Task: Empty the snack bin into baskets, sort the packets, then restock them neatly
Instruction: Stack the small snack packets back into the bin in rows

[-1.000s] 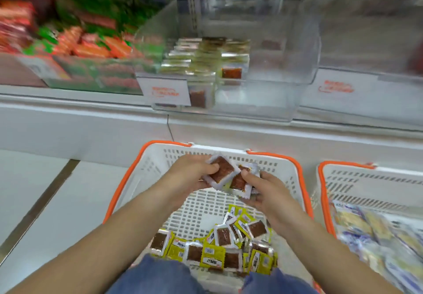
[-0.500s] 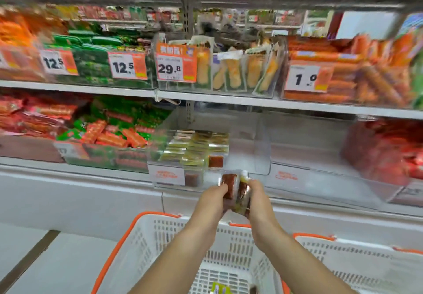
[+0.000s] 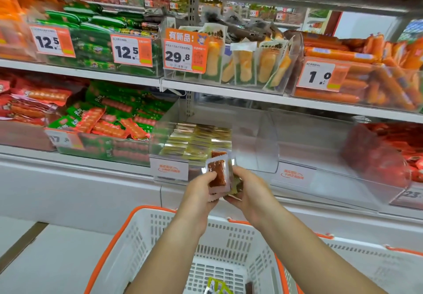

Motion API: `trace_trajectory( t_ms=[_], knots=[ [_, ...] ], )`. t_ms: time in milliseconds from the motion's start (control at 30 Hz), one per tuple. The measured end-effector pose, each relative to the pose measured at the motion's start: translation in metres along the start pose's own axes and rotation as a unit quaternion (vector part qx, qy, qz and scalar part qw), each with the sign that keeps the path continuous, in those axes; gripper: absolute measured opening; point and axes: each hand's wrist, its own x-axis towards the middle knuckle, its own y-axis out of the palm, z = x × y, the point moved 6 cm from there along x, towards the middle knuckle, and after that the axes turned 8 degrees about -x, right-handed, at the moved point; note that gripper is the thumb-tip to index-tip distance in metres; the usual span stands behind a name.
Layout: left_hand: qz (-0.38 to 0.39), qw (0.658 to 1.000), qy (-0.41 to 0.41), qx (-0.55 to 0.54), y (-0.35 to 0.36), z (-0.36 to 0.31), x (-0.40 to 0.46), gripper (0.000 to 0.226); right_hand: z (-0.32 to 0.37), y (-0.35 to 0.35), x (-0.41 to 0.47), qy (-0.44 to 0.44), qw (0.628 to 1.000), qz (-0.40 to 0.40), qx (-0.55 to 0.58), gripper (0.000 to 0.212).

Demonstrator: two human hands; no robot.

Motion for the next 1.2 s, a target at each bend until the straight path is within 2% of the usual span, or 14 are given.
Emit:
trace_trajectory(
  t_ms=[167,300,400,533,667,800,900,967,1067,1200],
  knots=[
    [0.015,1.000,0.006,-0.020,-0.001,-0.001,-0.003,0.024,0.000,0.002,-0.001,-0.081,0.995,-0.006,-0.052,0.021],
    [0.010,0.997,0.001,-0.073,-0.002,0.001,-0.001,0.029,-0.004,-0.001,-0.003,-0.066,0.998,0.000,-0.021,0.017],
    [0.016,0.991,-0.034,-0.124,0.000,0.002,-0.004,0.027,-0.003,-0.008,-0.003,-0.067,0.997,-0.013,-0.019,0.020],
    [0.031,0.992,-0.061,-0.105,0.004,0.006,-0.006,0.026,-0.004,-0.022,0.000,-0.075,0.996,-0.039,-0.039,0.021],
    [0.043,0.989,-0.063,-0.127,0.006,0.008,-0.002,0.025,-0.005,-0.029,0.001,-0.068,0.998,-0.017,0.001,0.016],
    [0.066,0.997,0.004,-0.038,0.005,0.001,0.004,0.022,-0.003,-0.036,0.000,-0.100,0.993,-0.048,-0.033,0.016],
    [0.096,0.995,0.017,0.017,0.011,0.001,0.000,0.023,0.001,-0.043,0.000,-0.121,0.989,-0.076,-0.049,0.021],
    [0.086,0.996,0.030,0.026,0.012,0.001,0.000,0.022,0.002,-0.043,-0.001,-0.120,0.989,-0.072,-0.049,0.027],
    [0.063,0.994,0.074,0.039,0.014,0.003,-0.002,0.020,-0.002,-0.032,-0.003,-0.135,0.988,-0.035,-0.072,0.022],
    [0.039,0.990,0.112,0.076,0.018,0.007,-0.005,0.020,-0.008,-0.028,0.000,-0.173,0.971,-0.065,-0.150,0.018]
  ],
)
